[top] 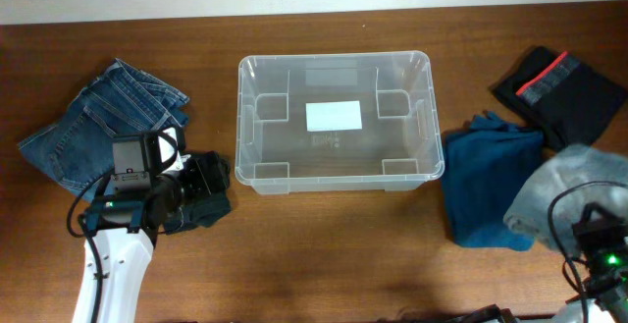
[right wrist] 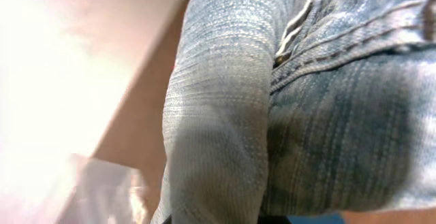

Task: Pack container
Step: 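Lift the light-wash jeans with the right gripper and carry left over the bin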

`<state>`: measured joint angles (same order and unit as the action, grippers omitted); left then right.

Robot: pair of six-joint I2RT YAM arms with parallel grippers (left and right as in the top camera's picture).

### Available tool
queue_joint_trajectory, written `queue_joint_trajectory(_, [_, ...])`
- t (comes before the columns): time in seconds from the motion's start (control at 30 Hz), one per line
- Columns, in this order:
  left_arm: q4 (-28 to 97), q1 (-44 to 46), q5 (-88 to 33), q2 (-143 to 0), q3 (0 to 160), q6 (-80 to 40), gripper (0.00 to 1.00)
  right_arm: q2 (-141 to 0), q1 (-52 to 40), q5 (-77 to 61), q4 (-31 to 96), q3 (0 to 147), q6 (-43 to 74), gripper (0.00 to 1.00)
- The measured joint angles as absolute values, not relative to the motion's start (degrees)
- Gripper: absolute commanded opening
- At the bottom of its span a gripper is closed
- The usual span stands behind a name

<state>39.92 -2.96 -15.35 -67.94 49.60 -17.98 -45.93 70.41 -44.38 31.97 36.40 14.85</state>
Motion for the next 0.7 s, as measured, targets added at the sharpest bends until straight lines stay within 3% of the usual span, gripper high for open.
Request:
queue_joint_trajectory(0.27, [39.9, -3.0, -15.4, -67.9, 49.6, -18.0, 0.99, -45.3, 62.7, -54.4, 32.0, 45.8, 15.2, 0.04])
queue_joint_trajectory(0.7, [39.9, -3.0, -15.3, -67.9, 49.6, -18.0, 1.00, -49.2, 26.6, -55.0, 18.3, 60.7, 26.3, 0.04])
